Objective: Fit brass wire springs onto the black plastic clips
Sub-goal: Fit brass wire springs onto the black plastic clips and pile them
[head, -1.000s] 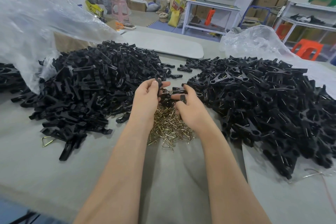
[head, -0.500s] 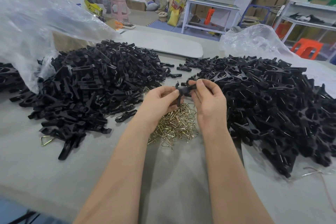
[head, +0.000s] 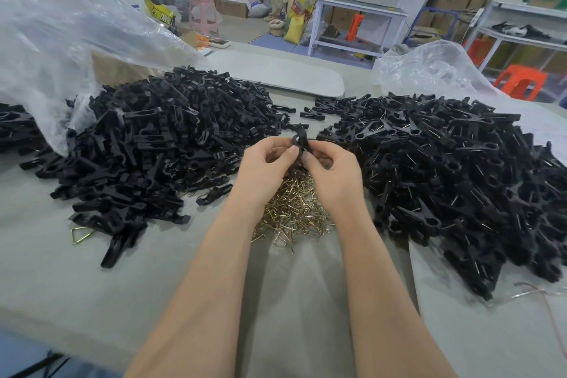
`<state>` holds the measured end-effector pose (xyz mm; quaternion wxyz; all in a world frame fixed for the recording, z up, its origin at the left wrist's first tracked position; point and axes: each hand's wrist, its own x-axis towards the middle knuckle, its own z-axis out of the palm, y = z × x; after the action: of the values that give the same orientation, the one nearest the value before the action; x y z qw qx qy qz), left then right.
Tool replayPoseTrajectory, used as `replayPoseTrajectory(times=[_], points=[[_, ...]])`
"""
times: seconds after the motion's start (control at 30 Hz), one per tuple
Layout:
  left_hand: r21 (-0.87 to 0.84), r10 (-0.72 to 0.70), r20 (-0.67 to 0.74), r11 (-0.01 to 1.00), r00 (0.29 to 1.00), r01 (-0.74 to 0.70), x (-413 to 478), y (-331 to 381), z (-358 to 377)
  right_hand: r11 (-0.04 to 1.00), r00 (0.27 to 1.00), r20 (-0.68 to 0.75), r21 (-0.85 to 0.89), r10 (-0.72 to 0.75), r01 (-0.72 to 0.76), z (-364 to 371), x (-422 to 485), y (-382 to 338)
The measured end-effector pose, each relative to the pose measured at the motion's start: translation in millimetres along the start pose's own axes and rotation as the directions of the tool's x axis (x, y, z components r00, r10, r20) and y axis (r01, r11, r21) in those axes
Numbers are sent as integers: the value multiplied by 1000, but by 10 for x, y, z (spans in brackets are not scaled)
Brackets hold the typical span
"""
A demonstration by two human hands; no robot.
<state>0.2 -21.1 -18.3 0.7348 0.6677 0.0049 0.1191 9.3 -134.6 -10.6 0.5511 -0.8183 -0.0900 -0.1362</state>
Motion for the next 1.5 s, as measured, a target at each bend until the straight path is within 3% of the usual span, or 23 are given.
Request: replayPoseTrajectory(times=[0.17,0.3,0.77,1.03,1.17,1.37,1.43,1.5], points=[[-18,-19,-81,1000,997,17,34,-34,-4,995,998,-17,76,60,-58,-15,14,-6],[-19,-4,-66,1000,998,2,50,-62,-9,1000,1000,26,19,-5,5,-10,-12,-29],[-120,-41,-47,992,998,36,60,-73,4,996,998,-25,77,53,-51,-19,-8,-32],[-165,-68,-15,984,998,65,31,-35,-27,999,1000,17,51,-16,15,-34,-19,-24],[-285,-94,52,953,994,105,2,37,-48,977,997,74,208,19,-34,-57,-21,-22],[-331,-155,239,915,959,230,-40,122,-78,826,935,351,515,39,-228,-192,-4,-36],[-353,-133,269,908,954,226,-47,131,-84,794,934,347,541,88,-276,-191,-9,-52],[-430,-116,180,884,977,184,-39,143,-84,871,958,229,418,172,-257,-174,-9,-47]])
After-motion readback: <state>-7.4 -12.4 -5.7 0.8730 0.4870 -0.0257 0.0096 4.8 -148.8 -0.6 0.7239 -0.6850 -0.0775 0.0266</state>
